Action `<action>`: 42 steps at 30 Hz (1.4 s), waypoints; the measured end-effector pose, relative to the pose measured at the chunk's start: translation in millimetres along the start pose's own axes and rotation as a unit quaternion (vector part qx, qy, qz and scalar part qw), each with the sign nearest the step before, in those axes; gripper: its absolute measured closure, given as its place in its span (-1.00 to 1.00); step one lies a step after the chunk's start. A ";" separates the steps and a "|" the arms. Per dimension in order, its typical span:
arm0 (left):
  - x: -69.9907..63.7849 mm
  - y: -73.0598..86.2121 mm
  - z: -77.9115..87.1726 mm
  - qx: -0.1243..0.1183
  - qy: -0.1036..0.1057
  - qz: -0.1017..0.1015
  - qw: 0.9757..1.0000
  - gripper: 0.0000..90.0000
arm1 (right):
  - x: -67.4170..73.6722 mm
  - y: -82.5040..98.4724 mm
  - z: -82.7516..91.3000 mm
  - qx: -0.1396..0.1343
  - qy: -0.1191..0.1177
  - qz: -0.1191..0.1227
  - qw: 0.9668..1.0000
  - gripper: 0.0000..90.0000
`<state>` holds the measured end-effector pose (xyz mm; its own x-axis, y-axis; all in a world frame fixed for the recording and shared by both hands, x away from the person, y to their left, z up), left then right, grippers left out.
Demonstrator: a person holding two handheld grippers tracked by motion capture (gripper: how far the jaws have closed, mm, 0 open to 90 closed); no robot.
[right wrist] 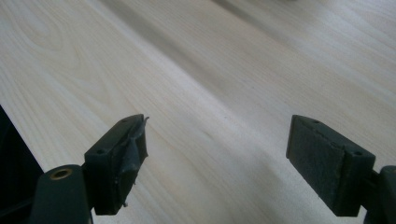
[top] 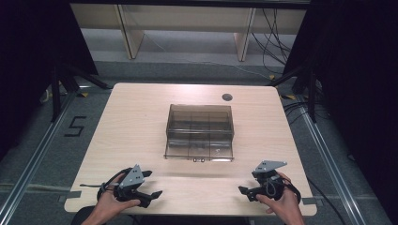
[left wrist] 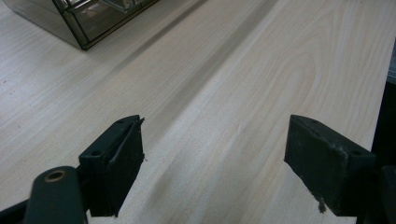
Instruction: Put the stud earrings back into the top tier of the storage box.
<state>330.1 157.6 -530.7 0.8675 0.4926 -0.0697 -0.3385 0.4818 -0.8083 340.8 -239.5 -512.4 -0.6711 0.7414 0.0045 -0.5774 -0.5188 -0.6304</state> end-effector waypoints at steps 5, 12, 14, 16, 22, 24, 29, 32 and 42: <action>0.4 -0.1 1.3 0.004 -0.002 -0.002 1.000 -0.58 | 3.0 5.0 4.8 0.000 0.002 -0.015 1.000 -0.54; 1.6 0.7 0.3 0.010 -0.005 -0.010 1.000 -0.58 | 8.6 14.1 7.5 0.000 0.004 -0.029 1.000 -0.55; 0.8 0.6 -0.1 0.006 -0.002 -0.006 1.000 -0.58 | 9.5 16.0 6.3 -0.005 0.004 -0.028 1.000 -0.55; 0.4 0.4 0.1 0.002 -0.005 -0.003 1.000 -0.58 | 10.9 17.6 7.7 0.000 0.004 -0.032 0.999 -0.55; 0.1 0.9 -0.5 -0.001 -0.004 -0.004 1.000 -0.58 | 13.9 22.8 5.5 -0.012 0.005 -0.026 1.000 -0.55; 0.1 0.9 -0.5 -0.001 -0.003 -0.003 1.000 -0.58 | 15.7 24.0 8.2 0.002 0.001 -0.036 0.999 -0.55; 0.8 1.2 -0.1 0.006 -0.002 -0.005 1.000 -0.58 | 17.9 28.7 7.5 -0.009 -0.001 -0.035 0.999 -0.56; 1.5 1.1 1.0 0.004 -0.009 -0.010 1.000 -0.58 | 19.4 31.3 7.0 -0.011 0.003 -0.027 1.000 -0.56; 1.9 1.9 1.2 0.016 -0.007 -0.014 1.000 -0.58 | 23.9 33.3 6.0 -0.006 -0.005 -0.029 1.000 -0.57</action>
<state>330.7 160.3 -531.7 0.8716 0.4888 -0.0388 -0.3256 0.5177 -0.7912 302.7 -241.6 -528.7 -0.6407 0.7662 0.0485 -0.6104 -0.4701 -0.6375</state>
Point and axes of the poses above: each handheld gripper's, and its own axes: z roughly backward along the jaws, y roughly out of its underside, x roughly to its left, the point moved 4 cm from there along -z, roughly forward along the jaws, and after that the axes turned 5 degrees about y, right-handed, at the moved point
